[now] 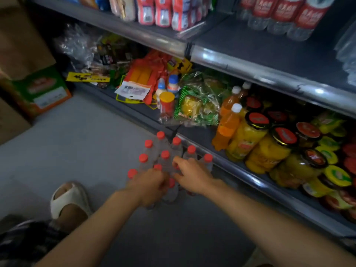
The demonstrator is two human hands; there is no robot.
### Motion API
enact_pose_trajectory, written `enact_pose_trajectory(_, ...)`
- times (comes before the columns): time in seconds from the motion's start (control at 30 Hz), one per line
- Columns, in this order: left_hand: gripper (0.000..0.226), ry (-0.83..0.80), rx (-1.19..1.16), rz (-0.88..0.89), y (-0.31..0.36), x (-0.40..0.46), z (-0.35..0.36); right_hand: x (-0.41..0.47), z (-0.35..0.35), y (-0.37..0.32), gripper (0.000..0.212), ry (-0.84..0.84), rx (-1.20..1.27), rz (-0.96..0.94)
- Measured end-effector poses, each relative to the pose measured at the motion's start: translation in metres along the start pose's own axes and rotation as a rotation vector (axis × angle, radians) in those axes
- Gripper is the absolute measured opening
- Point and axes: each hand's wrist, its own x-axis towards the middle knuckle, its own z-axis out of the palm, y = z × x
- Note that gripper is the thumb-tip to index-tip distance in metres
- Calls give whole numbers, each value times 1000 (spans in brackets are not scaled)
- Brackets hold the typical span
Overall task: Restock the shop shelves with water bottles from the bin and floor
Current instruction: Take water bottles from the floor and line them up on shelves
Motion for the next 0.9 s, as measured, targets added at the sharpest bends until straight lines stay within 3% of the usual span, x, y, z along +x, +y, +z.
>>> enact_pose_trajectory(0.3,18,-107,-6,-73,-12,-18,76,4,61,4,31,-201,-115,-3)
enact_pose_trajectory(0.5,23,-189,-30,-97,-15,-18,94,13,74,1,36,-190,-124,-3)
enact_pose_trajectory(0.7,24,-147,-40,-78,-16,-13,86,10,66,6,26,-217,-93,-9)
enact_pose_trajectory(0.9,20,-38,-32,-38,-7,-15,52,0,13,0,21,-157,24,-46)
